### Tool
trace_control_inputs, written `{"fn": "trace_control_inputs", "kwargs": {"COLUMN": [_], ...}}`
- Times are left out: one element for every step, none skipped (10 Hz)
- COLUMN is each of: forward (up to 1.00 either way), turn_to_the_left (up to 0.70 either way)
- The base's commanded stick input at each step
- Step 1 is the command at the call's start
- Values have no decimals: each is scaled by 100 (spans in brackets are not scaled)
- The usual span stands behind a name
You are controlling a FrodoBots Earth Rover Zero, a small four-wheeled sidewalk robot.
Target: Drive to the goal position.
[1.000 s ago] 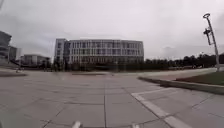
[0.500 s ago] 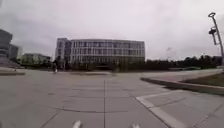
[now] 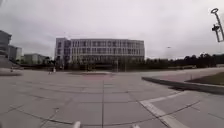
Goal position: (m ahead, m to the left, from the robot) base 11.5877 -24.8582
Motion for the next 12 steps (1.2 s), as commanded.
{"fn": "trace_control_inputs", "kwargs": {"forward": [70,70,70,70,70,70,70,70,70,70,70,70], "turn_to_the_left": [0,0,0,0,0,0,0,0,0,0,0,0]}}
